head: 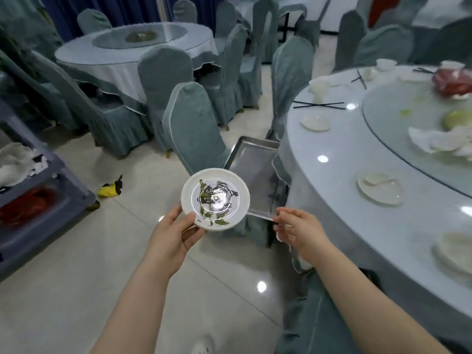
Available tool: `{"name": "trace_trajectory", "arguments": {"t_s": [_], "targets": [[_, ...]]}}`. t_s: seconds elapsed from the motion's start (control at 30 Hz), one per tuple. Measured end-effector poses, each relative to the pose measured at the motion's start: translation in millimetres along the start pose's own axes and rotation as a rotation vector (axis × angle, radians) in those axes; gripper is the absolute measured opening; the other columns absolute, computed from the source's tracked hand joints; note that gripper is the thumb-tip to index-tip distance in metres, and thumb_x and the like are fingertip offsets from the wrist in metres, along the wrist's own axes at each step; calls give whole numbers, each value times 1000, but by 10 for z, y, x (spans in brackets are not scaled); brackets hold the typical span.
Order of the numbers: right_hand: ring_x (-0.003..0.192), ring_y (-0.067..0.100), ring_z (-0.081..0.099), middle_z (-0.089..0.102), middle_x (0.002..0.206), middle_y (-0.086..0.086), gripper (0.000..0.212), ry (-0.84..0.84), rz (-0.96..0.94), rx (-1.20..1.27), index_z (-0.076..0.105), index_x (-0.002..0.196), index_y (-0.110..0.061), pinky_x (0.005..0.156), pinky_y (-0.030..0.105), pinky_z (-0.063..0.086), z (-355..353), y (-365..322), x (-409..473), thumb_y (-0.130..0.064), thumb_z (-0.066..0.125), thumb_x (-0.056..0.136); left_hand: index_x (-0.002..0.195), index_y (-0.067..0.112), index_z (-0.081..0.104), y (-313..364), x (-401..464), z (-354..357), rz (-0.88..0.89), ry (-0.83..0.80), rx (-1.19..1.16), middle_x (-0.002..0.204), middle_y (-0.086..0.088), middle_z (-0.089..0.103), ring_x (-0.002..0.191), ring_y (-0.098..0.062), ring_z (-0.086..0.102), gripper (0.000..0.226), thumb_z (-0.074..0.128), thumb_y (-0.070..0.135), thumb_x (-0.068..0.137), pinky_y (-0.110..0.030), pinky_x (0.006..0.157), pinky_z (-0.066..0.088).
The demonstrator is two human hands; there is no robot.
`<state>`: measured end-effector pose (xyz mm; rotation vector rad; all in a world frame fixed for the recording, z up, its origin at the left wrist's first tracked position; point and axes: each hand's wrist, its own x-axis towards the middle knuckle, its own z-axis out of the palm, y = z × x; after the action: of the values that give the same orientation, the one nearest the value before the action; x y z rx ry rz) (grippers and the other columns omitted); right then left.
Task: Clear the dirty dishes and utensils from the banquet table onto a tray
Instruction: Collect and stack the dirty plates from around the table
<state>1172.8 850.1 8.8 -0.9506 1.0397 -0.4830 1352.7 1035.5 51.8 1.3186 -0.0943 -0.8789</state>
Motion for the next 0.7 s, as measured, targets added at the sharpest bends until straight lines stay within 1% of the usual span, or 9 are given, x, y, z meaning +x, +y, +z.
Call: {"name": "trace_trajectory", "arguments": {"t_s": [0.03, 0.13, 0.23, 0.33, 0.43, 0.57, 0.63, 0.7], "targets": [[68, 20, 64, 69, 79, 7, 12, 54, -4, 20, 67, 102, -9, 71, 32, 52, -28, -30, 59, -8, 61, 91, 106, 26, 62, 58, 174, 44, -16, -41, 11, 84, 1, 76, 69, -11, 72, 29, 51, 2, 95, -21, 58, 57], [72, 22, 64, 70, 85, 10, 11, 211, -10, 42, 67, 99, -9, 63, 26, 54, -134, -85, 199, -7, 62, 90, 108, 26, 62, 207, 646, 217, -57, -155, 49, 85, 1, 76, 70, -11, 71, 30, 50, 1, 95, -21, 59, 57], [76, 20, 67, 72, 92, 9, 11, 383, -36, 39, 67, 101, -11, 66, 27, 53, -372, -124, 315, -11, 63, 90, 106, 23, 63, 277, 1055, 521, -117, -250, 106, 87, 1, 75, 72, -12, 71, 27, 51, 1, 95, -22, 61, 59], [75, 20, 67, 72, 91, 10, 11, 576, -36, 107, 64, 101, -12, 62, 27, 53, -735, -127, 382, -14, 62, 91, 107, 21, 63, 237, 1381, 848, -164, -318, 163, 86, 1, 76, 72, -11, 72, 25, 52, 3, 95, -21, 61, 59], [73, 20, 66, 72, 89, 10, 10, 719, -21, 202, 64, 101, -11, 63, 27, 54, -1127, -158, 552, -14, 62, 92, 116, 18, 61, 223, 1719, 1206, -201, -400, 217, 87, -1, 76, 72, -12, 73, 28, 52, 3, 94, -22, 59, 58], [75, 20, 67, 71, 92, 8, 12, 820, 6, 313, 61, 99, -12, 61, 27, 52, -1603, -244, 1013, -18, 65, 90, 133, 10, 53, 219, 2216, 1732, -211, -482, 315, 92, -4, 76, 75, -14, 73, 41, 54, 2, 93, -21, 58, 57], [67, 20, 67, 70, 90, 10, 15, 867, 58, 358, 61, 98, -8, 54, 27, 52, -1799, -274, 1289, -21, 65, 90, 136, 9, 50, 237, 2433, 1964, -217, -516, 358, 96, -7, 76, 78, -16, 73, 44, 54, 3, 93, -20, 60, 56], [50, 19, 62, 69, 86, 17, 24, 898, 110, 417, 61, 95, 2, 42, 24, 47, -1983, -302, 1556, -22, 64, 90, 138, 9, 48, 263, 2615, 2161, -217, -540, 389, 100, -8, 75, 81, -17, 73, 47, 56, 5, 92, -21, 62, 57]]}}
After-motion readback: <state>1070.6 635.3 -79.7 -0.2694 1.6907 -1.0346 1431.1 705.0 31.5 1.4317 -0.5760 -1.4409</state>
